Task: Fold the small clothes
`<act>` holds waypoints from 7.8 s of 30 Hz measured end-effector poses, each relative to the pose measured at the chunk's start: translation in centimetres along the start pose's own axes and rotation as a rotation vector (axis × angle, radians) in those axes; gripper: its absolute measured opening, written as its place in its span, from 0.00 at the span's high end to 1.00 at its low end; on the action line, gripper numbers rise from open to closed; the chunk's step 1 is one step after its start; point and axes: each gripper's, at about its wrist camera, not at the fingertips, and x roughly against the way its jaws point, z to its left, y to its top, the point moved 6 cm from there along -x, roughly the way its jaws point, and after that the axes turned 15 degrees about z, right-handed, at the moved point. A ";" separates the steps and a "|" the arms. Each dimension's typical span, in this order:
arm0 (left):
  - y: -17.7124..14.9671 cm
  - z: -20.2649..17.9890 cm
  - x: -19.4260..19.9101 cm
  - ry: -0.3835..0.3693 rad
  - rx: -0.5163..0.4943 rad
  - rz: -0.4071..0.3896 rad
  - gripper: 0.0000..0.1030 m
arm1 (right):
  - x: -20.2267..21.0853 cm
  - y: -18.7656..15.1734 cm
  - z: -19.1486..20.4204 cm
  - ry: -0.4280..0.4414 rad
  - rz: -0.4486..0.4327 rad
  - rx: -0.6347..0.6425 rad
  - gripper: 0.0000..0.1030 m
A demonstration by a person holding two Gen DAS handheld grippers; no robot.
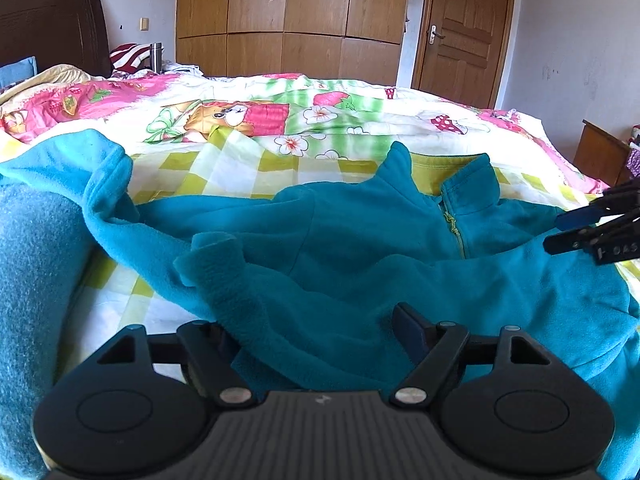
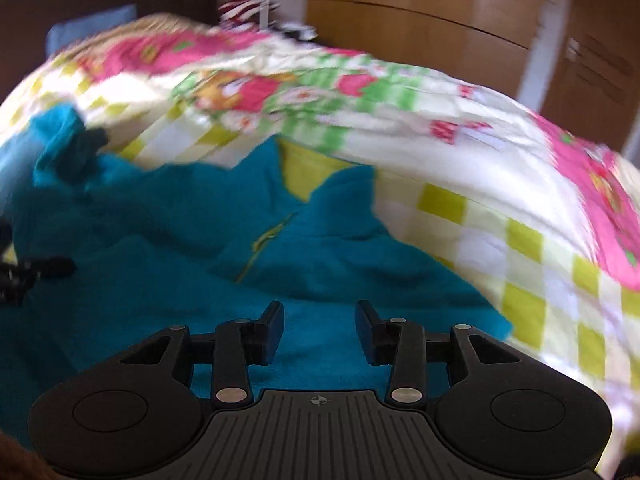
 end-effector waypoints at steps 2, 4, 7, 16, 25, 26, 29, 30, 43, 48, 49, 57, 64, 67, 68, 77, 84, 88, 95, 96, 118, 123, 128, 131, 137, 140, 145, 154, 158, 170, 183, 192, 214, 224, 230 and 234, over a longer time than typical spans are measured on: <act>-0.1 0.3 -0.1 -0.022 0.010 0.001 0.14 | -1.5 0.6 0.9 -0.090 0.056 0.173 0.62; -0.1 0.4 -0.3 -0.045 0.014 -0.002 0.13 | -2.5 0.1 -0.3 -0.107 0.124 0.208 0.62; -0.1 0.1 -0.8 -0.071 0.005 0.003 0.12 | -2.9 -0.9 -2.4 -0.110 0.218 0.255 0.62; 0.1 -0.9 -1.0 -0.056 -0.049 -0.012 0.11 | -5.9 0.6 -2.6 -0.121 0.376 0.492 0.68; 1.3 -0.4 -0.4 -0.038 -0.019 -0.037 0.11 | -4.5 -0.3 -3.0 -0.144 0.320 0.343 1.00; 1.6 -0.4 -0.2 -0.035 -0.018 -0.048 0.11 | -3.6 -0.3 -3.4 -0.145 0.296 0.308 1.00; 2.4 -0.6 0.1 -0.024 -0.026 -0.071 0.11 | -1.8 -0.1 -4.0 -0.153 0.246 0.269 1.00; 2.7 -0.6 0.1 -0.018 -0.030 -0.077 0.11 | -1.7 0.0 -4.2 -0.167 0.243 0.266 1.00; 4.9 0.9 0.3 0.042 -0.065 -0.116 0.11 | -1.9 3.3 -6.8 -0.178 0.101 0.018 0.94; 3.4 0.4 1.2 0.041 -0.110 -0.062 0.06 | -2.5 1.7 -3.6 -0.111 0.171 0.191 0.82; 3.1 0.5 1.5 0.054 -0.112 -0.062 0.05 | -2.7 1.6 -3.1 -0.105 0.169 0.199 0.77; 2.0 3.3 0.7 0.113 -0.069 0.044 0.04 | -3.9 -0.3 -0.7 -0.157 0.148 0.278 0.76; 1.1 3.8 -2.6 0.035 -0.022 0.209 0.38 | -4.2 -0.4 -1.4 -0.148 0.144 0.244 0.76; 0.9 3.5 -2.4 0.013 -0.023 0.209 0.56 | -3.8 -0.7 -2.1 -0.139 0.130 0.219 0.76; 1.0 3.2 -1.9 0.002 -0.028 0.200 0.62 | -3.7 -0.8 -2.6 -0.151 0.134 0.213 0.76; 4.0 0.3 3.0 -0.086 -0.121 0.075 0.76 | -3.6 -0.2 -4.6 -0.200 0.165 0.284 0.75; 6.4 -0.9 3.5 -0.130 -0.131 0.011 0.76 | -7.0 1.0 -6.1 -0.215 0.323 0.372 0.72; 8.1 -1.3 3.6 -0.156 -0.140 -0.041 0.76 | -6.7 0.8 -6.6 -0.249 0.383 0.380 1.00; 9.8 -0.6 3.9 -0.148 -0.125 -0.101 0.76 | -2.8 1.4 -10.5 -0.316 0.307 0.216 1.00; 9.4 -0.4 3.6 -0.159 -0.114 -0.084 0.76 | -2.3 1.6 -10.2 -0.307 0.280 0.219 1.00; 6.2 3.3 2.5 -0.233 0.040 -0.043 0.76 | -6.1 1.4 -4.6 -0.233 0.376 0.347 1.00; 7.6 4.2 3.9 -0.228 0.060 -0.117 0.76 | -1.7 3.2 -6.0 -0.295 0.246 0.218 1.00; 7.5 5.4 1.8 -0.155 0.078 -0.096 0.76 | -1.6 4.3 -7.3 -0.309 0.179 0.040 1.00; 6.4 6.8 -1.9 -0.080 0.102 0.021 0.76 | -4.8 3.2 -6.7 -0.300 0.249 0.035 0.95; 5.4 7.1 -1.9 -0.023 0.074 0.036 0.70 | -0.8 0.5 -7.1 -0.301 0.076 -0.106 0.84; 5.2 6.3 -0.2 0.056 0.042 -0.017 0.68 | 3.8 -3.5 -6.0 -0.277 -0.016 -0.141 0.84; 5.1 3.7 2.8 0.065 0.002 -0.078 0.68 | 5.7 -10.5 -3.3 -0.323 -0.004 -0.148 0.70; 5.8 -8.0 -1.8 -0.113 -0.157 0.006 0.66 | 1.7 -13.0 -5.0 -0.285 -0.029 -0.401 0.91; 3.2 -11.4 -7.6 -0.087 -0.251 0.172 0.66 | 2.9 -16.7 -8.2 -0.233 -0.052 -0.679 0.91; 2.7 -10.2 -6.3 -0.057 -0.203 0.182 0.59 | 4.9 -20.8 -9.7 -0.199 -0.069 -0.850 0.90; 2.4 -11.6 -7.5 -0.075 -0.262 0.172 0.57 | 10.7 -22.6 -6.0 -0.308 -0.071 -0.714 0.65; 2.1 -7.3 -3.8 -0.097 -0.119 0.041 0.56 | 11.6 -23.9 -5.8 -0.403 -0.018 -0.784 0.64; 3.0 1.9 -2.8 -0.246 0.007 0.055 0.54 | -6.5 5.4 7.6 0.018 -0.076 0.155 0.60; 4.8 1.4 -2.8 -0.259 0.001 0.002 0.63 | -4.0 5.2 5.0 0.041 -0.053 0.025 1.00; 4.7 2.1 -5.3 -0.133 0.001 0.048 0.64 | -5.9 6.3 2.8 -0.071 -0.054 -0.054 0.99; 3.3 3.6 -3.8 -0.172 0.040 0.044 0.64 | -8.3 5.2 4.5 -0.141 0.010 0.039 0.90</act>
